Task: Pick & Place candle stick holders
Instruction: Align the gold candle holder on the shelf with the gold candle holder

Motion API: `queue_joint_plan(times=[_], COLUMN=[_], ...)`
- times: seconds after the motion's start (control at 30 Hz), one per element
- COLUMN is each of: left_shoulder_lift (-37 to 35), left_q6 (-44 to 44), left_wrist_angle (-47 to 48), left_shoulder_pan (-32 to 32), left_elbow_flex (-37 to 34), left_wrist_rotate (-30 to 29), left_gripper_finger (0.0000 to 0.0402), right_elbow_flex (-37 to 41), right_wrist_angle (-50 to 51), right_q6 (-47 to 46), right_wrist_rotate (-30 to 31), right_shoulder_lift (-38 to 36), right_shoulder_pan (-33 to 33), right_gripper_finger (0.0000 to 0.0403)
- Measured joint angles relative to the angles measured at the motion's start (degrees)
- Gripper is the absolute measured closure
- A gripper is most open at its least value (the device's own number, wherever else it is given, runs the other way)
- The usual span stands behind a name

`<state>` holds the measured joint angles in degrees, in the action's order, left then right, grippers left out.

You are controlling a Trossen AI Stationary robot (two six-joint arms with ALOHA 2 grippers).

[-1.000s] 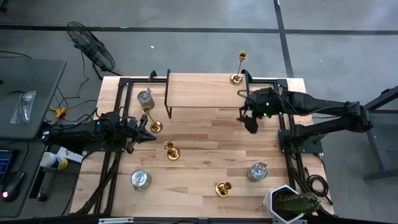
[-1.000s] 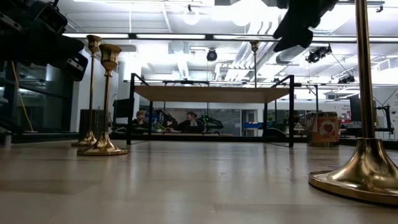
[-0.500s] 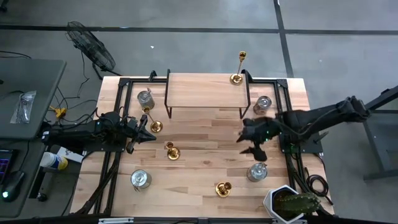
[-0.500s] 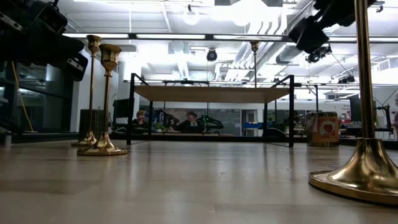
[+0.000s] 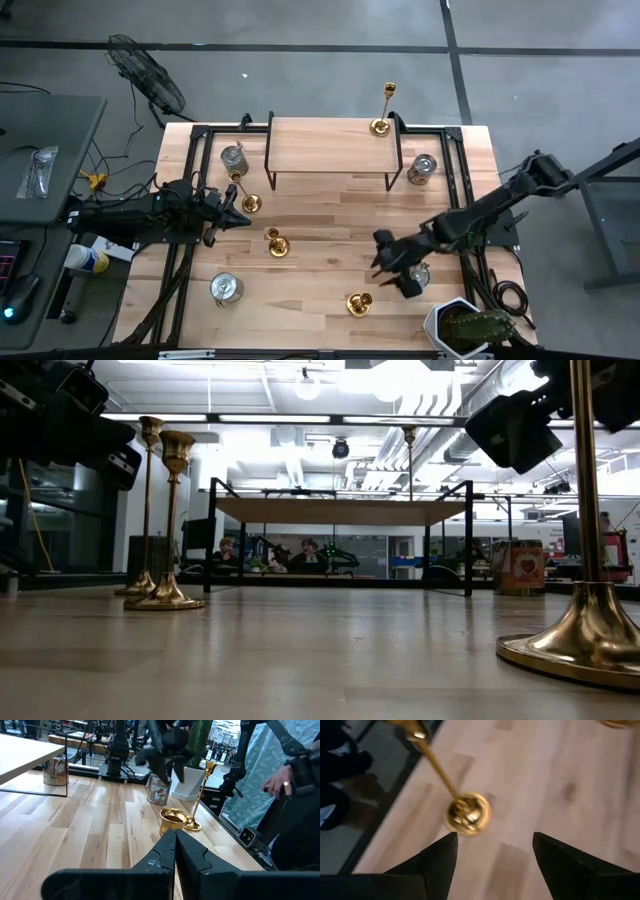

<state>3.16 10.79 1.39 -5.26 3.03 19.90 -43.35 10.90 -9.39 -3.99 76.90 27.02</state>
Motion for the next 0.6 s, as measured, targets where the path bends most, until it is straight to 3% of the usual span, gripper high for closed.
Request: queue_joint_plan(times=[0.6], left_shoulder_lift=[0.0], left_q6=[0.0], left_wrist_angle=[0.0], left_shoulder_pan=[0.0], left_elbow_flex=[0.0], left_wrist_rotate=[0.0], left_gripper_finger=[0.0402], right_elbow_flex=[-0.1], right_wrist_angle=[-25.7], right_q6=[-5.7], right_wrist_rotate=[2.6], right_shoulder_lift=[13.5], right_shoulder_pan=[5.0], right_gripper_finger=[0.0152])
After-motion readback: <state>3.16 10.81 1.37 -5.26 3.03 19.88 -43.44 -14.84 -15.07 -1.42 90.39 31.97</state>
